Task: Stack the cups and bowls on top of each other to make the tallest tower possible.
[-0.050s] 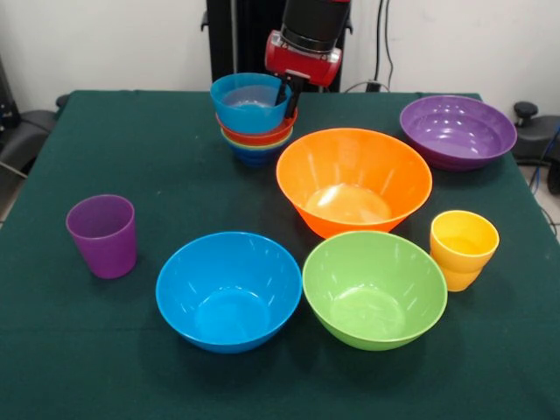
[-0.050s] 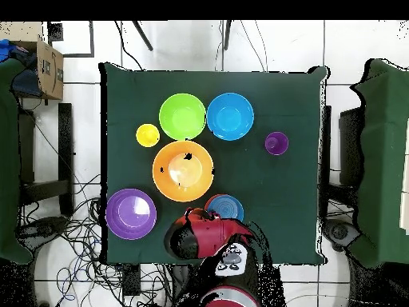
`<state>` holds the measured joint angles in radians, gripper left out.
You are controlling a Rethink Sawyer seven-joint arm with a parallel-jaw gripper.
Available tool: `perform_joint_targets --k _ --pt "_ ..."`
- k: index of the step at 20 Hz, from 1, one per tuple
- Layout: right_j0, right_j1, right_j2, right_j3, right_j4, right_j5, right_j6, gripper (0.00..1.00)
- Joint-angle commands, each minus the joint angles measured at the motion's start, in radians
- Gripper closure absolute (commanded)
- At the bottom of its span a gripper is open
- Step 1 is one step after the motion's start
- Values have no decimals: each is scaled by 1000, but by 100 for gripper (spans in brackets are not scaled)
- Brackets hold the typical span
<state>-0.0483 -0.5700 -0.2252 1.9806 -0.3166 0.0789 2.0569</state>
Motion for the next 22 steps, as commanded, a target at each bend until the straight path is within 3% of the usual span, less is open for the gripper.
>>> perform_joint_targets --k 1,22 --pt "12 64 110 -15 45 -36 142 100" --pt "16 51 105 -6 52 -26 148 100"
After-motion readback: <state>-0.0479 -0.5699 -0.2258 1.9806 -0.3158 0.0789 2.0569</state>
